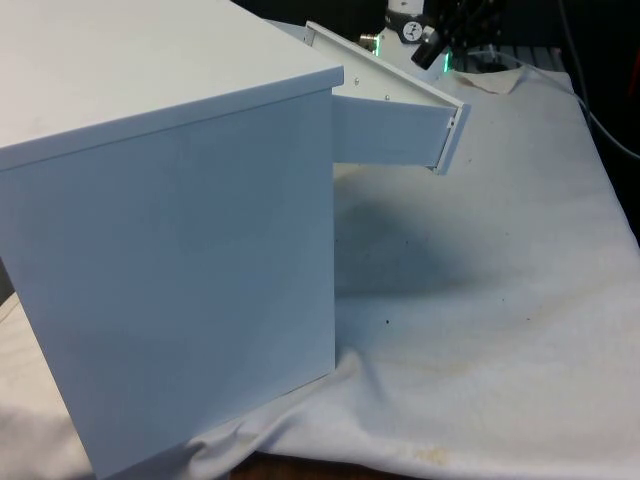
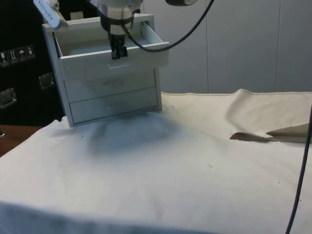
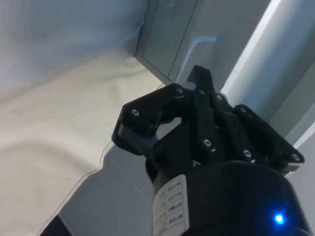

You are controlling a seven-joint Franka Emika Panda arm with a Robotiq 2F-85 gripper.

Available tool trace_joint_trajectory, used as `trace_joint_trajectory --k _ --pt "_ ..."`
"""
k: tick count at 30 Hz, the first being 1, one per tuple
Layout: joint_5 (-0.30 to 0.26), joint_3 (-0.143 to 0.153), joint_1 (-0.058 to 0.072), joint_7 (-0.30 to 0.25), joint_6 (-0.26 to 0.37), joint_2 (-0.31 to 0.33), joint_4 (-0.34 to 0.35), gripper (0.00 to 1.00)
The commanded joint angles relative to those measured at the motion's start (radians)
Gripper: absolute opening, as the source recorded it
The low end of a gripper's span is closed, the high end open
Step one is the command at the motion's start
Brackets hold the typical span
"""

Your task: Open the drawer, then close it.

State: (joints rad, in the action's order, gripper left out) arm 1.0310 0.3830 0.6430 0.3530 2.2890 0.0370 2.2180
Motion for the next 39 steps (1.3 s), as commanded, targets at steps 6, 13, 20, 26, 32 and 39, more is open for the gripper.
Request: trace_joint_trajectory --k 6,13,20,26,32,39 --pt "0.062 0.011 -0.006 0.07 0.028 0.03 0.013 0.0" --pt "0.086 0.028 -0.01 0.1 0.05 0.058 0.012 0.0" --pt "0.101 0.046 -0.011 0.109 0.048 0.065 0.004 0.0" --pt "0.128 0.062 -0.013 0.123 0.046 0.076 -0.009 0.0" --pt "0.138 0.07 -0.016 0.121 0.039 0.078 -0.02 0.0" --pt "0.133 0.076 -0.014 0.102 0.015 0.06 -0.032 0.0"
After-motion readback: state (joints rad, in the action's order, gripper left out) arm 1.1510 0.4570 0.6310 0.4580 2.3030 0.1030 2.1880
